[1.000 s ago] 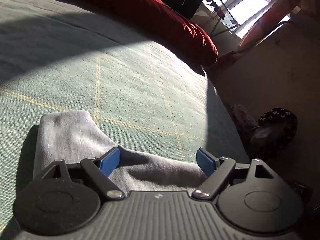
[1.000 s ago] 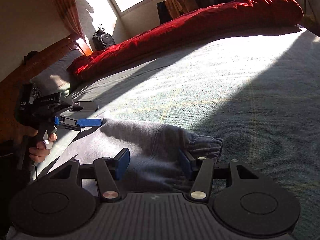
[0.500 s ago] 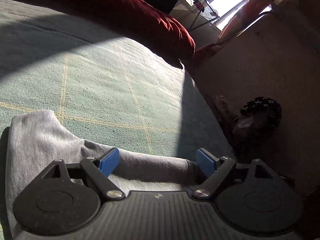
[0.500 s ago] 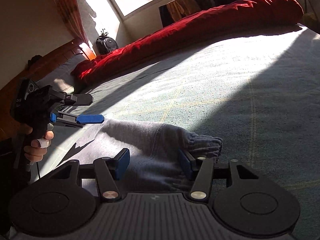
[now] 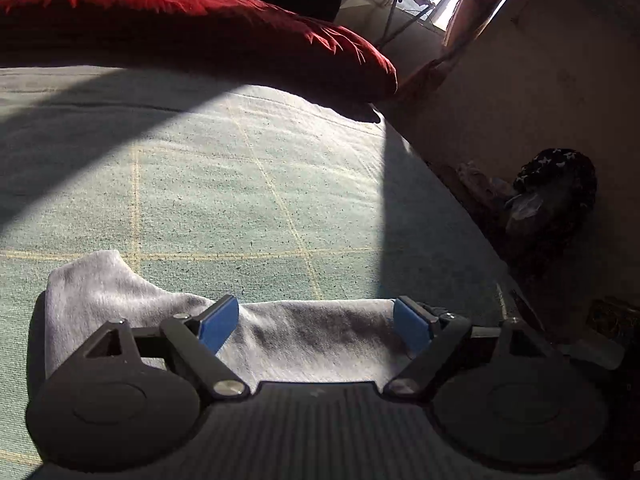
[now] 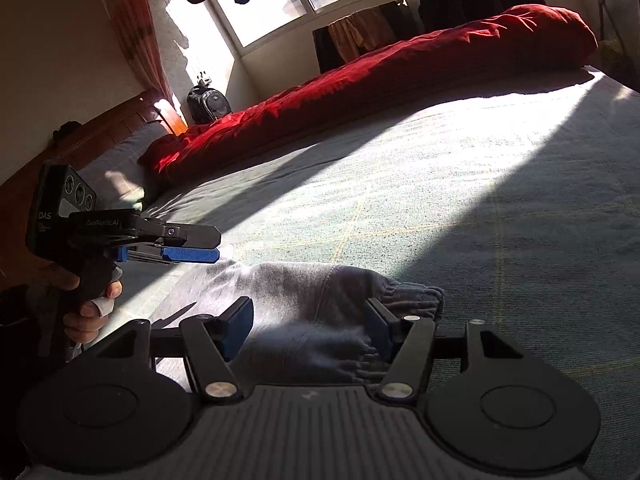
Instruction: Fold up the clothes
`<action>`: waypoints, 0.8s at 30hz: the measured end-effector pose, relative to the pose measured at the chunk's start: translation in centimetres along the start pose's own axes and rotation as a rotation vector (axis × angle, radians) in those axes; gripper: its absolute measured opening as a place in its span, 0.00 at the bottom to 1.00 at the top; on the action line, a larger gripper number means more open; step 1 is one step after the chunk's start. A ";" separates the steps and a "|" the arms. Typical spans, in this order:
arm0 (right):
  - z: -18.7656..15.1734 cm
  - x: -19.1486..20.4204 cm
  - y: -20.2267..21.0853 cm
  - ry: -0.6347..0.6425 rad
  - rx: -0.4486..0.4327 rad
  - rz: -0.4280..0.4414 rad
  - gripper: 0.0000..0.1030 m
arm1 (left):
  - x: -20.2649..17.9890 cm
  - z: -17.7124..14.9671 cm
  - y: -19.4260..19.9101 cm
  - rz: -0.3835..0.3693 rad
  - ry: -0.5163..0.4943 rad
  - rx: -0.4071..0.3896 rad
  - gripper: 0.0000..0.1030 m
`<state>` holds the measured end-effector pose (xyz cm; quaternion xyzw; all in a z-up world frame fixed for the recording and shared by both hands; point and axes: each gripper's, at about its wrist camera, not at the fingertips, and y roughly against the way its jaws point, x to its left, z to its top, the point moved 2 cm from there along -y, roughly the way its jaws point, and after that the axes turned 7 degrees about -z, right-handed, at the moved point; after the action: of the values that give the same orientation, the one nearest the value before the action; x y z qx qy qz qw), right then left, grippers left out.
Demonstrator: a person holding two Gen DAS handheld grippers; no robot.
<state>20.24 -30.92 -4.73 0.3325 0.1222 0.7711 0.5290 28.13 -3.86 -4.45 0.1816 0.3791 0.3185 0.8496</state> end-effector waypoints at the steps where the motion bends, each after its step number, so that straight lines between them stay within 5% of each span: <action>1: 0.3 0.1 0.3 -0.001 -0.005 0.004 0.63 | -1.0 -0.5 0.8 0.001 -0.029 0.001 0.82; 5: 2.6 -0.4 -0.2 -0.030 0.022 0.058 0.55 | -5.7 -4.0 2.3 -0.026 -0.181 0.046 0.82; 7: 4.1 -0.9 -1.1 -0.065 0.067 0.117 0.32 | -7.9 -6.1 2.2 -0.057 -0.278 0.073 0.82; 9: 5.1 -1.0 -2.1 -0.071 0.107 0.142 0.30 | -9.6 -7.8 1.9 -0.084 -0.346 0.092 0.82; 13: 5.4 -1.4 -4.7 -0.108 0.189 0.179 0.30 | -10.5 -10.3 0.6 -0.192 -0.349 0.150 0.82; 17: 4.3 -2.3 -7.3 -0.109 0.243 0.129 0.29 | -9.8 -11.6 -0.8 -0.201 -0.319 0.201 0.82; 20: 3.0 -4.0 -8.6 -0.113 0.267 0.065 0.02 | -9.3 -12.1 -1.3 -0.196 -0.298 0.220 0.82; 24: 3.1 -4.9 -7.1 -0.153 0.236 0.082 0.03 | -9.7 -12.0 -0.2 -0.196 -0.306 0.218 0.82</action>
<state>28.53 -32.94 -8.12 0.4550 0.1575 0.7446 0.4623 14.12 -9.75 -7.22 0.2809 0.2935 0.1601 0.8996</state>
